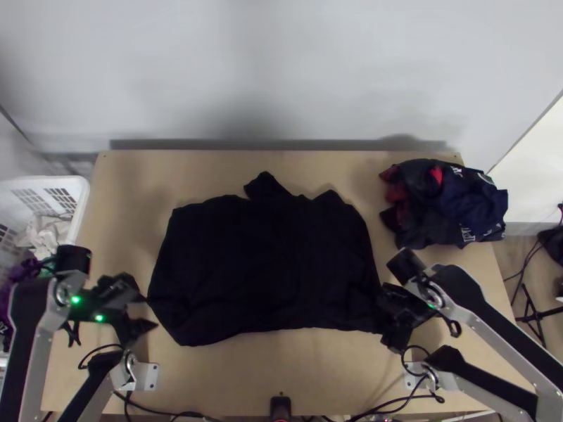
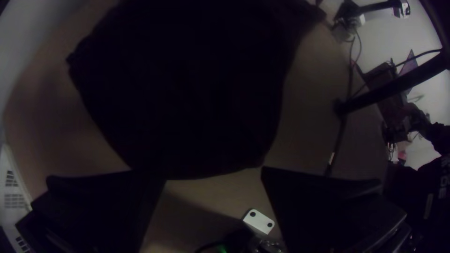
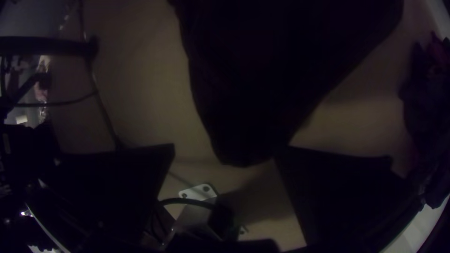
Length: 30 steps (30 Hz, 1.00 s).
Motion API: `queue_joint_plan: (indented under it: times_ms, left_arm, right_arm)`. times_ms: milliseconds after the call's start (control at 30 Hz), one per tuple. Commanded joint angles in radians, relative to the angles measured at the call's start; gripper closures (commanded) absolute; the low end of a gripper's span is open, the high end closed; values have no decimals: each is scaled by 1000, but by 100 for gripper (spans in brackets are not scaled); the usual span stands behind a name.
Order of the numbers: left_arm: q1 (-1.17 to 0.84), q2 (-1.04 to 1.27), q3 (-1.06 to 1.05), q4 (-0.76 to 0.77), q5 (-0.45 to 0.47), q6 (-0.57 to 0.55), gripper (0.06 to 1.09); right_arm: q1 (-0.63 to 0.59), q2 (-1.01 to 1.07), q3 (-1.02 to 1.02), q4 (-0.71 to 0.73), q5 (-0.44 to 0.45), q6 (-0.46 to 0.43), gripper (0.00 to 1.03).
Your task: Fold the t-shirt
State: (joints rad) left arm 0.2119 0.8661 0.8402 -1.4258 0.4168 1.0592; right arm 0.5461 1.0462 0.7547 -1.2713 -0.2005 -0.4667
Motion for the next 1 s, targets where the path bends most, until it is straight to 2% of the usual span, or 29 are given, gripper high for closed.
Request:
queue_joint_plan:
  times_ms: [0,67,233,300,367,467,567,700,867,967]
  left_arm:
    - [201,60,194,51,116,16,11]
    - [300,105,270,56,205,2,11]
    - [302,180,324,162,214,-130,11]
    - [294,205,336,219,209,-177,11]
    - [261,249,366,238,203,-229,11]
    - [205,310,404,281,203,-291,11]
    - [133,404,467,283,205,-295,11]
    - [27,536,632,157,214,-243,11]
    - [-54,654,757,128,206,-260,11]
    - [-57,686,824,122,205,-308,11]
  right_arm:
    - [-32,-106,112,-56,10,-33,4]
    - [-89,-107,173,-56,9,-23,4]
    - [-213,-54,301,-36,9,48,4]
    - [-221,-12,350,-23,7,89,4]
    - [-216,35,394,20,7,171,4]
    - [-144,146,492,33,7,246,5]
    - [-123,268,624,35,7,270,5]
    - [-121,385,759,35,9,272,5]
    - [-121,494,853,35,19,263,5]
    - [-124,584,913,35,24,261,5]
